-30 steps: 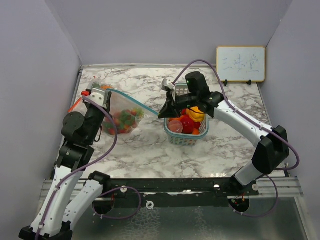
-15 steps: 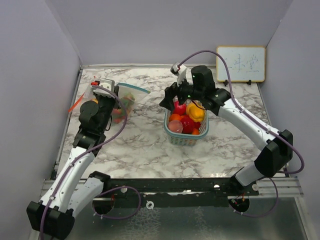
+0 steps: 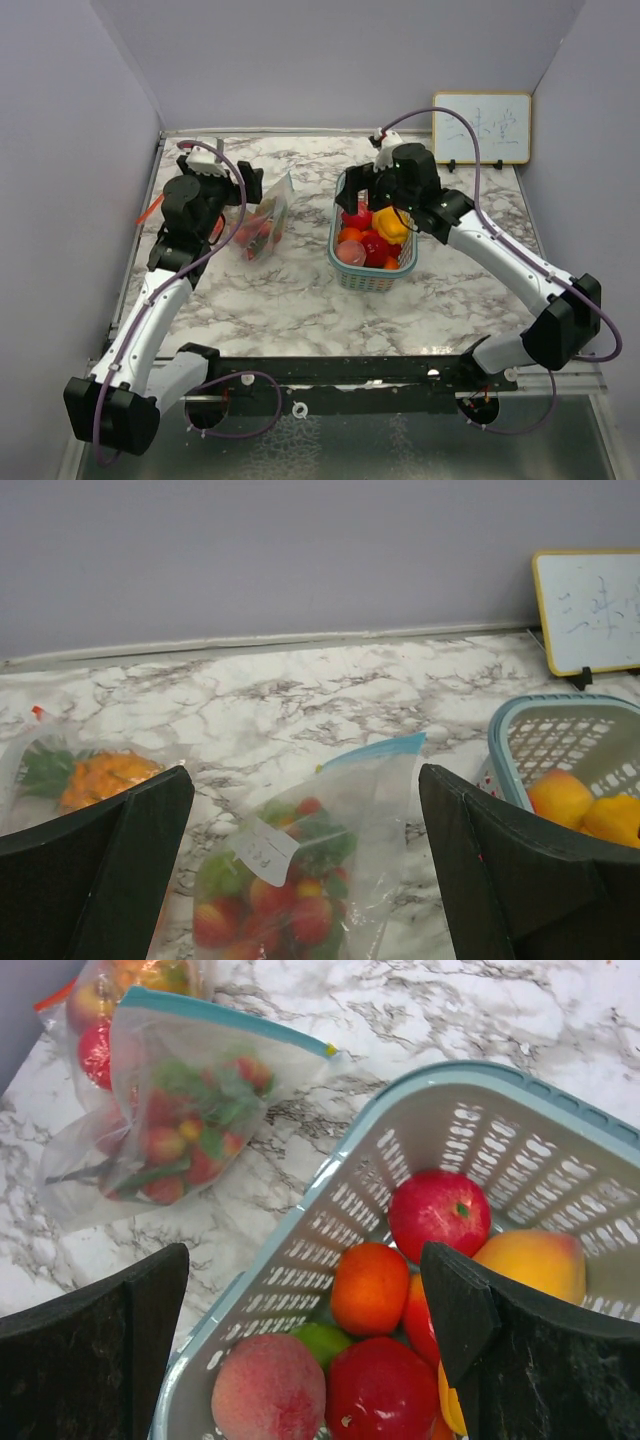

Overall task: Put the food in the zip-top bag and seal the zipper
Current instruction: Reset both arms

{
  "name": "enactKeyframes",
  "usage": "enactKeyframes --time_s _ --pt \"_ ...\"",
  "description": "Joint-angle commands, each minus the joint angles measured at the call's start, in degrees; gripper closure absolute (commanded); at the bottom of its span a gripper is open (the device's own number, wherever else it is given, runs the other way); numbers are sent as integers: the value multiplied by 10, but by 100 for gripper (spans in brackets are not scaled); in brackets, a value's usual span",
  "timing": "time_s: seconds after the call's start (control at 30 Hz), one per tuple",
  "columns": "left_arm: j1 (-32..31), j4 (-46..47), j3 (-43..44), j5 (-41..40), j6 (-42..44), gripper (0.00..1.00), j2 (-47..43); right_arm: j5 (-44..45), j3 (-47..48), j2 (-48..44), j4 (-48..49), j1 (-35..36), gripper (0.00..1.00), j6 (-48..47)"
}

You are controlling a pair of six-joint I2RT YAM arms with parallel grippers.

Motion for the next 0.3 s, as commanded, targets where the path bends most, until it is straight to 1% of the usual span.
enactKeyframes --time_s 0.0,0.1,0.27 --pt "4 -50 19 81 -28 1 -13 62 -29 -47 8 -2 1 22" --pt "5 -69 20 84 -33 1 -22 64 -41 -57 15 -1 1 16" --pt "7 -69 9 96 -35 1 -32 71 -37 -52 -6 -1 1 10"
